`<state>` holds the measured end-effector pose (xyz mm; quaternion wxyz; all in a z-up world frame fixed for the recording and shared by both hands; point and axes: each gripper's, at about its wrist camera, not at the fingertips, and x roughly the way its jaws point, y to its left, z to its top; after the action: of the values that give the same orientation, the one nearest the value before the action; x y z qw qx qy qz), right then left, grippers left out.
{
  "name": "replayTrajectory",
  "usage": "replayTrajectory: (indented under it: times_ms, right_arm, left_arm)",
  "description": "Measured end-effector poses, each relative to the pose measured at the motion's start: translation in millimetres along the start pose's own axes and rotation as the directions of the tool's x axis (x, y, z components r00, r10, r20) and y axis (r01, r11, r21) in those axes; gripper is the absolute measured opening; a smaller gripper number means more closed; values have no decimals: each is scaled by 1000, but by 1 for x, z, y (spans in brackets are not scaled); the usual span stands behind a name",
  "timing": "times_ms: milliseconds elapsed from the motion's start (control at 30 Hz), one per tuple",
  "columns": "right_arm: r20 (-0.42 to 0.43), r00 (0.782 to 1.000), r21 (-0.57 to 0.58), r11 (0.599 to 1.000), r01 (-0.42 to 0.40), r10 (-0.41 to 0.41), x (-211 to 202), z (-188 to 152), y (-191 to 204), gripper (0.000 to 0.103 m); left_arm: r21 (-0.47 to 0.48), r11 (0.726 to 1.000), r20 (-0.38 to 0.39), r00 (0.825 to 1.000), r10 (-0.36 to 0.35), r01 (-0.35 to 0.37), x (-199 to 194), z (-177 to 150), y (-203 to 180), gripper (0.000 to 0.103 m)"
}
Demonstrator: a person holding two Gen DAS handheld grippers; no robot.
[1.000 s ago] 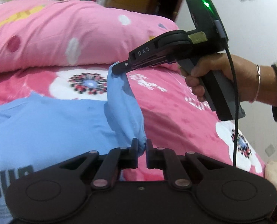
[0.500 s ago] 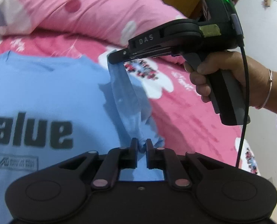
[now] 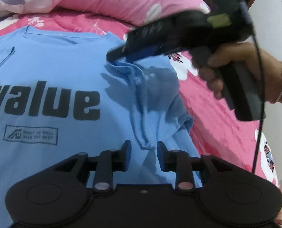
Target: Fold clothes
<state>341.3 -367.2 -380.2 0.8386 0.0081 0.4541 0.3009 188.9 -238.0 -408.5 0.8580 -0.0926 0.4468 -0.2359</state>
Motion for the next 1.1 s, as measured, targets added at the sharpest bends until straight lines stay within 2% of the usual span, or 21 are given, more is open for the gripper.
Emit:
replayTrajectory:
  times_ms: [100, 200, 300, 367, 433, 500, 567, 633, 767, 967, 1000, 1100]
  right_arm:
    - [106, 994, 93, 995, -22, 12, -27, 3, -8, 47]
    - [198, 980, 197, 980, -9, -31, -58, -4, -18, 47]
    - [225, 966, 283, 957, 64, -131, -82, -22, -24, 47]
    - [193, 959, 327, 935, 135, -206, -93, -45, -21, 46]
    - [150, 960, 315, 932, 179, -236, -90, -62, -8, 44]
    - [115, 960, 298, 931, 213, -256, -85, -75, 4, 36]
    - [79, 953, 244, 933, 265, -291, -69, -83, 23, 36]
    - [54, 948, 200, 934, 296, -313, -49, -86, 38, 30]
    - [12, 944, 139, 935, 326, -331, -8, -91, 61, 29]
    - [52, 929, 105, 927, 361, -368, 6, -95, 89, 34]
    - [66, 929, 109, 928, 356, -364, 2, -96, 91, 34]
    - [105, 941, 127, 943, 309, -322, -9, -104, 96, 38]
  left_arm:
    - [4, 1000, -11, 1000, 9, -9, -8, -2, 1, 30]
    - [13, 1000, -24, 1000, 19, -19, -14, 2, 6, 30]
    - [51, 998, -31, 999, 26, -24, -23, 11, 12, 31]
    - [98, 995, -25, 999, 22, -20, -28, 24, 19, 31]
    - [157, 987, -21, 1000, 22, -18, -25, 40, 24, 31]
    - [209, 977, -13, 999, 32, -29, -23, 53, 27, 31]
    - [251, 967, -5, 999, 48, -45, -17, 66, 34, 31]
    - [280, 958, -6, 998, 68, -63, -11, 77, 44, 31]
    - [328, 940, -10, 995, 102, -93, -4, 93, 61, 31]
    - [399, 913, -5, 996, 89, -80, 17, 129, 63, 35]
    - [411, 910, -11, 997, 72, -62, 24, 137, 56, 39]
    - [419, 908, -47, 999, 16, 5, 44, 154, 37, 41]
